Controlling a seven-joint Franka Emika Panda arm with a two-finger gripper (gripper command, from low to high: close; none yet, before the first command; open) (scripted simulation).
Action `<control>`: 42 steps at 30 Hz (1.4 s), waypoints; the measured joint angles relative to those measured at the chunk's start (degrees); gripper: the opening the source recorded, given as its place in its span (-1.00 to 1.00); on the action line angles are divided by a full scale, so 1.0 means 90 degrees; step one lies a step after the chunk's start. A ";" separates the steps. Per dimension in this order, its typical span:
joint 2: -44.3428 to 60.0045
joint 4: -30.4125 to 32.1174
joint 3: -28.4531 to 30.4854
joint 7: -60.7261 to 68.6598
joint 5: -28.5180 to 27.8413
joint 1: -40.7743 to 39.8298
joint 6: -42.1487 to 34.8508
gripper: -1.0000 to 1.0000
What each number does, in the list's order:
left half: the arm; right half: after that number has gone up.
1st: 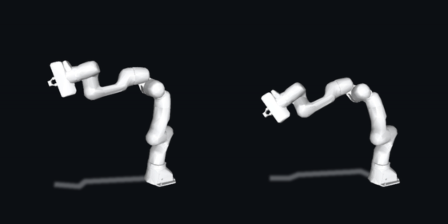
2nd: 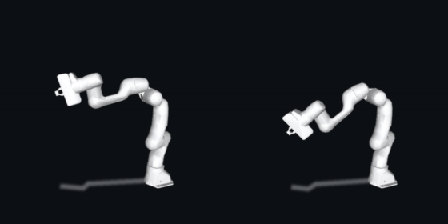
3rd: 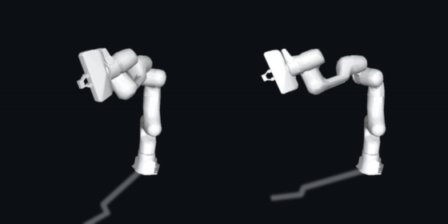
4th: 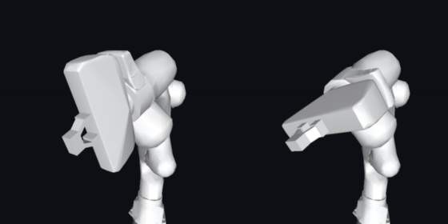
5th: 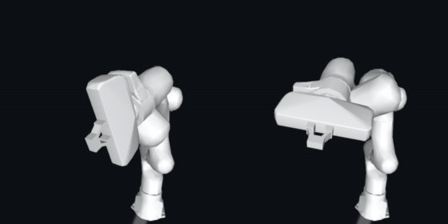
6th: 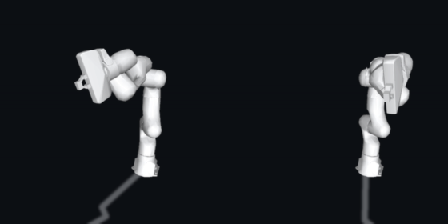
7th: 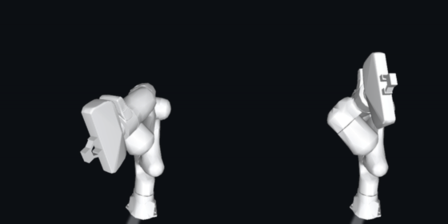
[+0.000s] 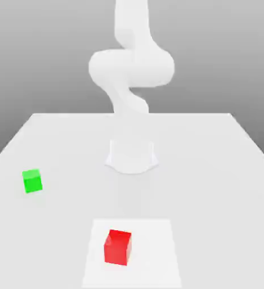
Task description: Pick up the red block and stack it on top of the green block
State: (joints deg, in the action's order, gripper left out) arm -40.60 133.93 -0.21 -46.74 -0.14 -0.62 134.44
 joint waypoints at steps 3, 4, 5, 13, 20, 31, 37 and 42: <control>0.0728 0.0299 -0.0018 -0.0130 -0.0026 -0.0076 0.0370 0.00; 0.0961 0.0395 -0.0026 -0.0170 -0.0032 -0.0102 0.0489 0.00; 0.1193 0.0490 -0.0031 -0.0212 -0.0042 -0.0127 0.0605 0.00; 0.3041 0.1250 -0.0039 -0.0522 -0.0080 -0.0293 0.1547 0.00; 0.4655 0.1915 0.0006 -0.0729 -0.0025 -0.0392 0.2368 0.00; 0.6396 0.1884 0.0011 -0.0778 -0.0004 -0.0399 0.3714 -1.00; 0.6025 0.1939 -0.0010 -0.0789 -0.0015 -0.0420 0.3399 -1.00; 0.5008 0.2157 0.0212 -0.1030 -0.0128 -0.0668 0.2607 -1.00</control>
State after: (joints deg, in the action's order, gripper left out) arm 4.47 153.34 1.70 -56.01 -1.30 -6.63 157.91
